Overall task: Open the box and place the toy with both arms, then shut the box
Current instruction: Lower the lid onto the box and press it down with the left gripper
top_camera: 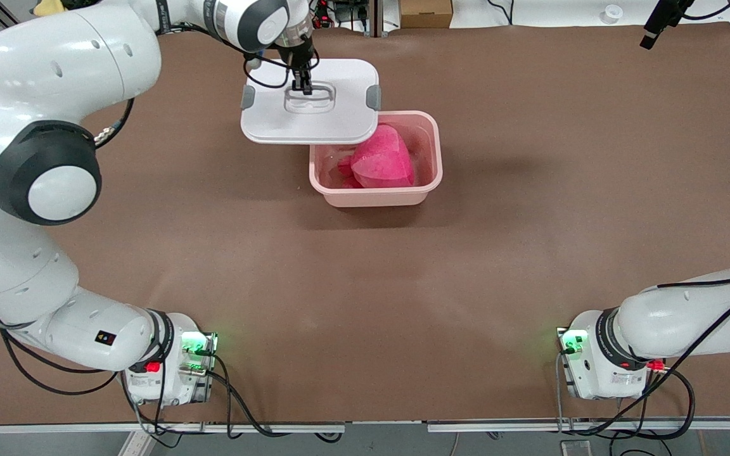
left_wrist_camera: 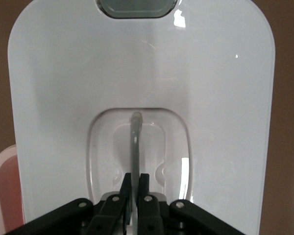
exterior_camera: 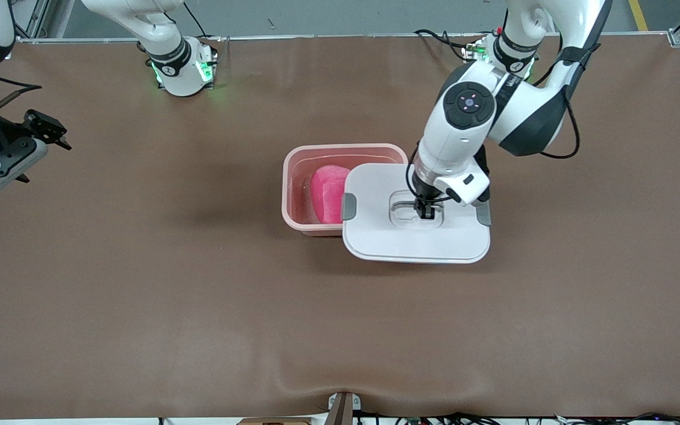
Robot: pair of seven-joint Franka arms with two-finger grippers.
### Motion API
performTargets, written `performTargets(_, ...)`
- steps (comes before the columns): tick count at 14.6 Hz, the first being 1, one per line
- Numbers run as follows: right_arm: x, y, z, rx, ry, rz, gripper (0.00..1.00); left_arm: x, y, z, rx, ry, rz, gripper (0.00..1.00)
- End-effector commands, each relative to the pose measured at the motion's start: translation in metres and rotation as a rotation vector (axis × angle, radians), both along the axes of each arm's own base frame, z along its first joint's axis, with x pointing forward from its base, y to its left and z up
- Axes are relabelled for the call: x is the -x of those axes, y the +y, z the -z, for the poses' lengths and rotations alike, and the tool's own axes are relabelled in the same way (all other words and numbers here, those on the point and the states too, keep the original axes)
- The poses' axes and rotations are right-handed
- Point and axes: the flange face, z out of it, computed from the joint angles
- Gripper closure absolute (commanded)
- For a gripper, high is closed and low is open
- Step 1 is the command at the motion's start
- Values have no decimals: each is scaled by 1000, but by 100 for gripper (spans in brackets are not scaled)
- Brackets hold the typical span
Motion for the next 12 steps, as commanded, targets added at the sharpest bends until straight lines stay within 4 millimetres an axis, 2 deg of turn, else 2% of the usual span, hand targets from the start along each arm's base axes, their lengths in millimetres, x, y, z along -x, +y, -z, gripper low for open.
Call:
performTargets(1,17,1,-7,1,-23,146,0,1,-22,-3,-5,0,-36,100)
performTargets(5,20,-3,-21,17,-85,329,0,15,-54,0,9,6,-69,100)
performTargets(8,19,2,-24,-28,-95,476,0,27,-79,11,7,19,-93,100)
performTargets(10,18,0,-24,-33,-100,541,0,27,-82,17,6,29,-120,100)
performTargets(12,19,-1,-25,-28,-97,594,0,33,-99,21,13,31,-127,100)
